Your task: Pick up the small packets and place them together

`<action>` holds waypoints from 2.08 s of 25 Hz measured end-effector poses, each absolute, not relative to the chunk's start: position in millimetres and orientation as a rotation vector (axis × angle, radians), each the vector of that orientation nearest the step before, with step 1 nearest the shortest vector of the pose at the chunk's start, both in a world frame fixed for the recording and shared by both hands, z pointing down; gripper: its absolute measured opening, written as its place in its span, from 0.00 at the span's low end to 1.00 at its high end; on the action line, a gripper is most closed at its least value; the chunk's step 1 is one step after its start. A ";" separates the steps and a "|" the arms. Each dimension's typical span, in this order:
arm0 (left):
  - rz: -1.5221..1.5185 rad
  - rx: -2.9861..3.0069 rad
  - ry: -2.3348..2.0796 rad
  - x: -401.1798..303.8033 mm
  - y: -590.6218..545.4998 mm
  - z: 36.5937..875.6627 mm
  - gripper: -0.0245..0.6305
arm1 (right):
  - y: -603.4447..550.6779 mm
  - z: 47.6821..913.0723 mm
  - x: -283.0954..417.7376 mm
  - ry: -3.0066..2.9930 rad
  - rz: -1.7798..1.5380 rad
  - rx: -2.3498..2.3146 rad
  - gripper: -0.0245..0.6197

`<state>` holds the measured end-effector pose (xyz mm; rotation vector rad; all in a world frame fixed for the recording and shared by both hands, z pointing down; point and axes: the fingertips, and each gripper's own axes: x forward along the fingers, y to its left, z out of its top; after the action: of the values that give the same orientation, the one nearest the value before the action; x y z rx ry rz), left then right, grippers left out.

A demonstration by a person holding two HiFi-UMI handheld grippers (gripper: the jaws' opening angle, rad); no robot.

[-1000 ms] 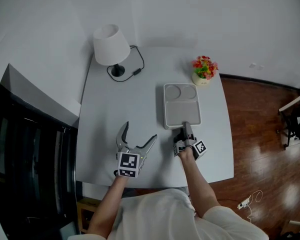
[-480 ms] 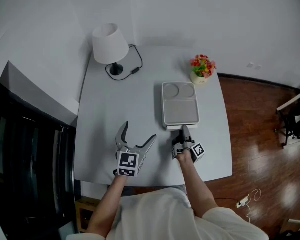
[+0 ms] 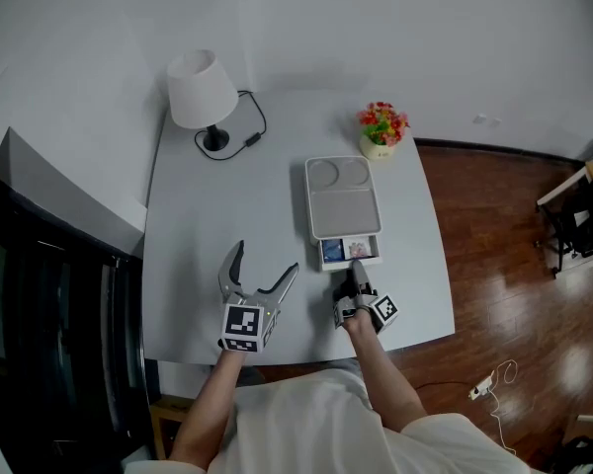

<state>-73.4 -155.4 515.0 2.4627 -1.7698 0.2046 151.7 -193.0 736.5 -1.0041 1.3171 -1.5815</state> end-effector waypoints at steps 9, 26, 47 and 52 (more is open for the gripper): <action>0.139 2.470 -1.858 -80.8 -137.1 499.5 0.72 | -138.3 741.3 161.3 1.313 -1.588 -1.010 0.32; 0.093 2.511 -1.818 -76.6 -133.3 494.7 0.72 | -54.0 756.3 181.6 1.285 -1.644 -1.070 0.31; 0.111 2.525 -1.816 -80.1 -136.8 496.2 0.72 | -39.5 685.9 149.4 1.807 -1.562 -0.990 0.21; 0.114 2.512 -1.832 -88.6 -135.0 495.5 0.72 | -58.1 646.4 145.9 2.255 -1.287 -1.120 0.27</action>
<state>-88.6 -135.0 495.5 2.5118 -1.8324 0.1139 145.9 -58.1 646.4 -1.1202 2.2555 -1.2871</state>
